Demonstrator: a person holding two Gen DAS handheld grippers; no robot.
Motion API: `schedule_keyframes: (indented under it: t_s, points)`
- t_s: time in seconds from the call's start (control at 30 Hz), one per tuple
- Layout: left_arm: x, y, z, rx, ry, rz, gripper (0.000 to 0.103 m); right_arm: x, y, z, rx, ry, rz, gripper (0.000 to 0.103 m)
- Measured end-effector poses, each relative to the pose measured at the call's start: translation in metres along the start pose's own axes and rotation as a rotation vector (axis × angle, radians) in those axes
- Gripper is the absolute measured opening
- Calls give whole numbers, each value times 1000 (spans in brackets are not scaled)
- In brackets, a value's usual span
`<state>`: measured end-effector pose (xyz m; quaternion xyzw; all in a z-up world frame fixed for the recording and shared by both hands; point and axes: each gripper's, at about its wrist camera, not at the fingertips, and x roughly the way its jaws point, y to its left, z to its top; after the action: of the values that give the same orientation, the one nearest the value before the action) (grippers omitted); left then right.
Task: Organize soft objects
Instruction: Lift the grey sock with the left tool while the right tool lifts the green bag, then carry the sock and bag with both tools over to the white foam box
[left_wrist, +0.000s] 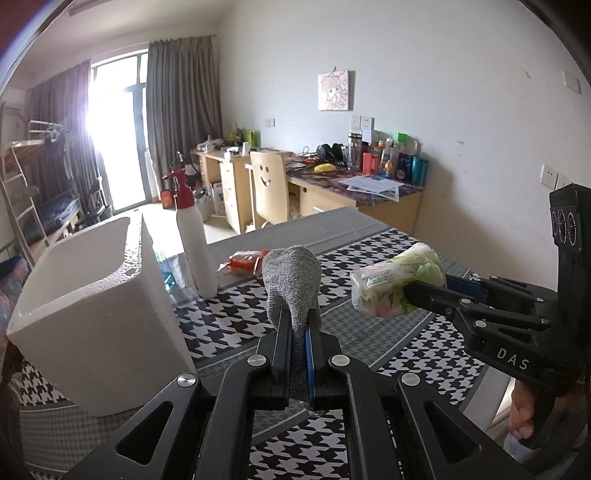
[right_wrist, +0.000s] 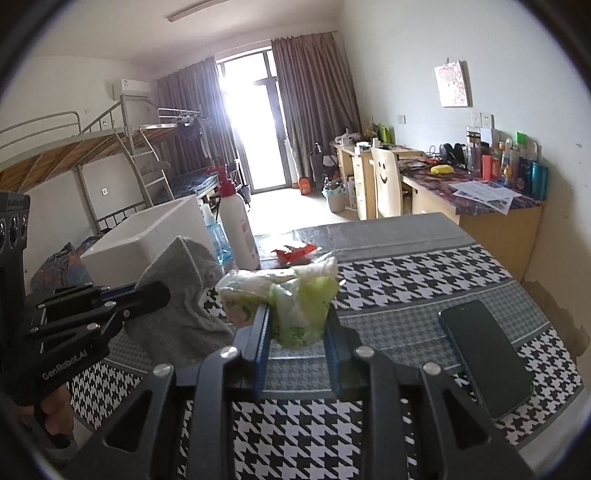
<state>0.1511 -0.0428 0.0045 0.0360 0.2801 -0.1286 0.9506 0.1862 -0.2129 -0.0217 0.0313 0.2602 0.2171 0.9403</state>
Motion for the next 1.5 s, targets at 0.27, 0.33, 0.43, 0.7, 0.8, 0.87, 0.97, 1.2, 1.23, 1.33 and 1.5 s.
schedule_keyframes:
  t_s: [0.27, 0.33, 0.43, 0.7, 0.8, 0.87, 0.97, 1.2, 1.23, 1.33, 1.5]
  points:
    - [-6, 4, 9, 5, -15, 20, 6, 5, 4, 6, -1, 4, 3, 31]
    - [-7, 6, 11, 1, -16, 23, 6, 5, 7, 9, -8, -2, 7, 31]
    - [-9, 8, 16, -4, -9, 17, 6, 2, 12, 13, -20, -15, 8, 31]
    - [-19, 9, 26, 21, -48, 35, 6, -2, 18, 27, -38, -42, -12, 31]
    - [-23, 11, 28, 24, -57, 36, 6, -4, 20, 30, -47, -49, -11, 31]
    - [-25, 12, 30, 24, -65, 38, 6, -5, 22, 32, -48, -54, -15, 31]
    - [-29, 16, 34, 23, -79, 42, 6, -4, 25, 35, -60, -59, -22, 31]
    - [-36, 27, 39, 20, -110, 70, 6, -3, 32, 44, -73, -66, -17, 31]
    - [-36, 29, 40, 19, -113, 75, 6, -3, 34, 46, -75, -69, -14, 31]
    - [-38, 34, 41, 11, -126, 84, 6, -2, 37, 49, -83, -75, -6, 31]
    - [-43, 42, 44, 9, -152, 108, 6, 0, 41, 55, -78, -86, 18, 31]
